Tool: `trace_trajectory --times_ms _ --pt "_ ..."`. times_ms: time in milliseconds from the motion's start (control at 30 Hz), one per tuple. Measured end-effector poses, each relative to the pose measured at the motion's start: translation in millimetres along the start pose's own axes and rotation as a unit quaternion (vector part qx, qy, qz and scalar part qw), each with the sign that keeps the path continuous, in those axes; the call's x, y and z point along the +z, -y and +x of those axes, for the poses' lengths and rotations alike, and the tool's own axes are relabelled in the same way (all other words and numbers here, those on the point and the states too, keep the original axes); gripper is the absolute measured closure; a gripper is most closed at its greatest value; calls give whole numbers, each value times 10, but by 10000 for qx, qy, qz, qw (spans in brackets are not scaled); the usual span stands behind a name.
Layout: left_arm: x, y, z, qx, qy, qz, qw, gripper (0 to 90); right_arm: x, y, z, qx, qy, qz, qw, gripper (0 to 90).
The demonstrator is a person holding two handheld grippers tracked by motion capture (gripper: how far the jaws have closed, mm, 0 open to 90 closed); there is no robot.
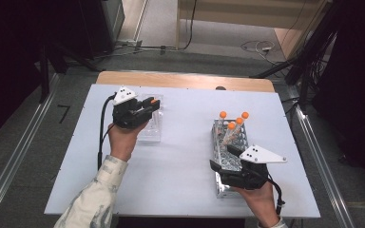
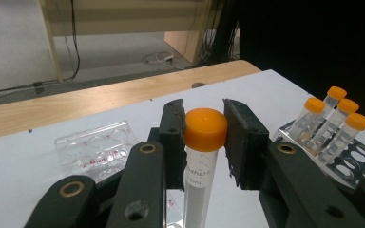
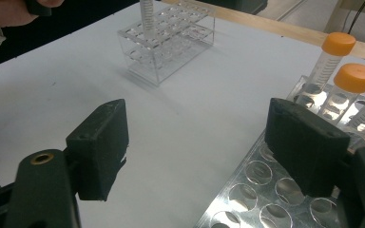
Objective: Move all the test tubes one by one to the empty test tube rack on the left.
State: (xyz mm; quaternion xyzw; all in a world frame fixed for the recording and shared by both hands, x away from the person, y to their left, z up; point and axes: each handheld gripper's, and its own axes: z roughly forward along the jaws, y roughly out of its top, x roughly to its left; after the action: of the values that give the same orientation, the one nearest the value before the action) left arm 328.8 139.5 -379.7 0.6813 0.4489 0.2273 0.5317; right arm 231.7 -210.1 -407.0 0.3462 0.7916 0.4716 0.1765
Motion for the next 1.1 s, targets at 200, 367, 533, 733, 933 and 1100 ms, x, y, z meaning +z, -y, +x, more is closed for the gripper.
trace_trajectory --times_ms 200,367,533,733,933,1100 --pt "33 -16 27 -5 -63 6 10000 700 -5 0 0 2 -1 -12 10000 212" --pt "72 -21 53 -24 -113 5 9999 700 -7 0 0 2 -7 -13 10000 212" --pt "133 -14 89 -22 -206 16 9998 700 -13 0 -6 12 -7 -19 10000 212" --pt "166 -22 122 -40 -236 0 9997 700 -15 3 -14 13 4 -16 10000 212" --pt "187 -40 129 -24 -281 -32 9996 700 -16 3 -11 10 -5 -24 10000 212" --pt "203 -32 139 34 -363 -19 9993 700 -21 3 -9 12 0 -25 10000 212"
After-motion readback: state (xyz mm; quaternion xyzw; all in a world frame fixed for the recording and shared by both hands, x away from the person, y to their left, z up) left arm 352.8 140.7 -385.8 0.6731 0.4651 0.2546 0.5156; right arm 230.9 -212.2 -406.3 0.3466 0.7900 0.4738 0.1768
